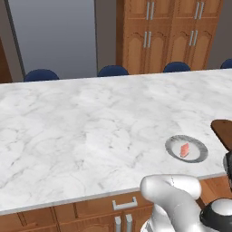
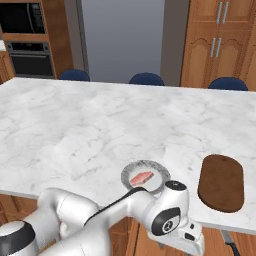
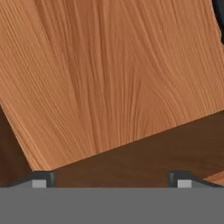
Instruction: Pick up the knife from the drawer and place it on the cutting board. Then place the meat from the plate to the cutting board.
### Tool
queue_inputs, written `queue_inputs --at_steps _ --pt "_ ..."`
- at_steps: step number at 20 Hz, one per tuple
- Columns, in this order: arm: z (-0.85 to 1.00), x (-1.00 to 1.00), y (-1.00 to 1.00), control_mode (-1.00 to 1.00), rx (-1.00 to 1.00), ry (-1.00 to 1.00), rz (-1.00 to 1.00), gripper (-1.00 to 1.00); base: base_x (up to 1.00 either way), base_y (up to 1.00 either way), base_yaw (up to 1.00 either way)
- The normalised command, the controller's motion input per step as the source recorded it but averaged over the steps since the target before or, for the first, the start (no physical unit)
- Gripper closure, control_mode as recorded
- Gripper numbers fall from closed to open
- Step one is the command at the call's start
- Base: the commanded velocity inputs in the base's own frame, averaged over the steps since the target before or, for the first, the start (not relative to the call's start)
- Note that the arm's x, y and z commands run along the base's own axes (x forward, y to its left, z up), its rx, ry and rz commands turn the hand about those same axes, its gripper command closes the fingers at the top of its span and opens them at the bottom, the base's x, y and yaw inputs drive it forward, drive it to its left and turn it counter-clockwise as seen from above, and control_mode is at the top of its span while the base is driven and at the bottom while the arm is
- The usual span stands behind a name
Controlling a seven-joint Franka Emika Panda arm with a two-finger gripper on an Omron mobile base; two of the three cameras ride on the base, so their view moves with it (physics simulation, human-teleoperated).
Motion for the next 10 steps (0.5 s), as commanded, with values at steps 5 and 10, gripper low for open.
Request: queue_inputs --at_steps 5,10 --pt "-0.44 0.01 -0.44 -1.0 0.08 0.14 0.0 -1.0 0.0 0.0 0.0" --pt "-0.38 -0.03 -0.43 -1.0 0.11 0.17 0.0 -1.0 0.0 0.0 0.0"
